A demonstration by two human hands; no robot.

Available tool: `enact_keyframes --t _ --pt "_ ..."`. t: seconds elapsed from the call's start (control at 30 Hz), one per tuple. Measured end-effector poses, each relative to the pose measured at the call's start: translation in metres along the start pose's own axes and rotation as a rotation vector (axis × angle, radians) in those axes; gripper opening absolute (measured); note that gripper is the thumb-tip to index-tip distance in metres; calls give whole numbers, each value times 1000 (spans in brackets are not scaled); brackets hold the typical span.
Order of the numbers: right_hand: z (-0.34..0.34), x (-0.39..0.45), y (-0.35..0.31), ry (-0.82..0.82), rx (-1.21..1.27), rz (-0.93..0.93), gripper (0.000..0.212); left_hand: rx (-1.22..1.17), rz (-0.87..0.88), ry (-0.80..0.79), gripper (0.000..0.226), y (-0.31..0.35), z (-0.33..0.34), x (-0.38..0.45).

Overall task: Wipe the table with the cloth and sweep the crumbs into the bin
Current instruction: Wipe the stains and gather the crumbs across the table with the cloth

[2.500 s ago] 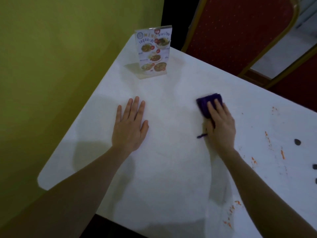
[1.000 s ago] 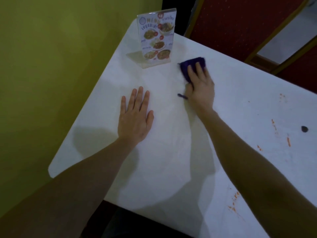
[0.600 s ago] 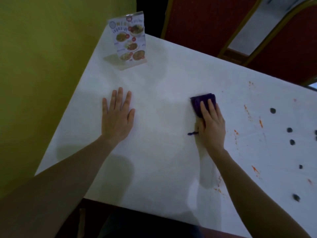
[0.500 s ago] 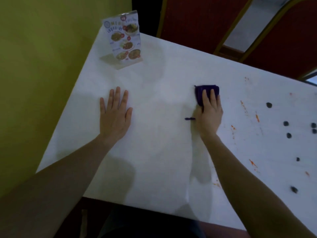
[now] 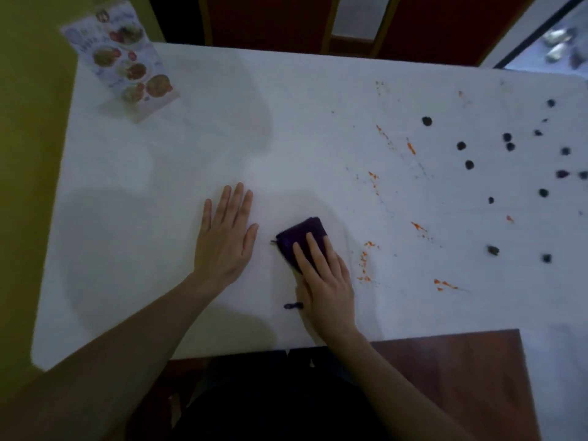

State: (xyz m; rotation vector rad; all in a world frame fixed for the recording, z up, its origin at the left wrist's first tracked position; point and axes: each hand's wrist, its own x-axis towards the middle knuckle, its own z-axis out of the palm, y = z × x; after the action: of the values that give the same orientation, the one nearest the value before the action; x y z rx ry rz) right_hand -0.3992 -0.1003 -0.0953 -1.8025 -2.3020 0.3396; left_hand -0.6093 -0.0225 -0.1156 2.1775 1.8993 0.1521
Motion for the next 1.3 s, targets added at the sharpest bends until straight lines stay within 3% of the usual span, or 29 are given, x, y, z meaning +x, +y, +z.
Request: enact_keyframes --t 0.2,0.37,0.5,0.63,0.77,0.87,0.93,1.03,1.2,1.3 --pt "-25 -62 73 51 -46 79 63 -20 94 -34 62 55 14 1" --pt "-50 -97 155 89 -56 253 59 -25 37 -49 64 99 25 2" --pt "-66 -80 209 150 -11 410 57 62 -7 -24 64 108 33 0" --pt "-61 -19 206 247 73 557 57 91 -3 -13 64 110 34 1" --pt "-46 24 161 225 99 394 57 83 -16 -7 64 112 36 0" --pt "-35 10 130 129 91 90 57 100 -26 -13 64 113 35 -1" --pt "-33 -17 131 51 73 -79 61 105 -28 -15 64 113 36 -1" --pt "-45 -53 174 39 43 -145 63 88 -28 -4 64 114 36 -1" --pt "-72 -18 250 116 58 141 59 68 -61 34 66 113 36 1" --pt "-74 49 242 168 92 376 59 71 -62 30 67 113 38 0"
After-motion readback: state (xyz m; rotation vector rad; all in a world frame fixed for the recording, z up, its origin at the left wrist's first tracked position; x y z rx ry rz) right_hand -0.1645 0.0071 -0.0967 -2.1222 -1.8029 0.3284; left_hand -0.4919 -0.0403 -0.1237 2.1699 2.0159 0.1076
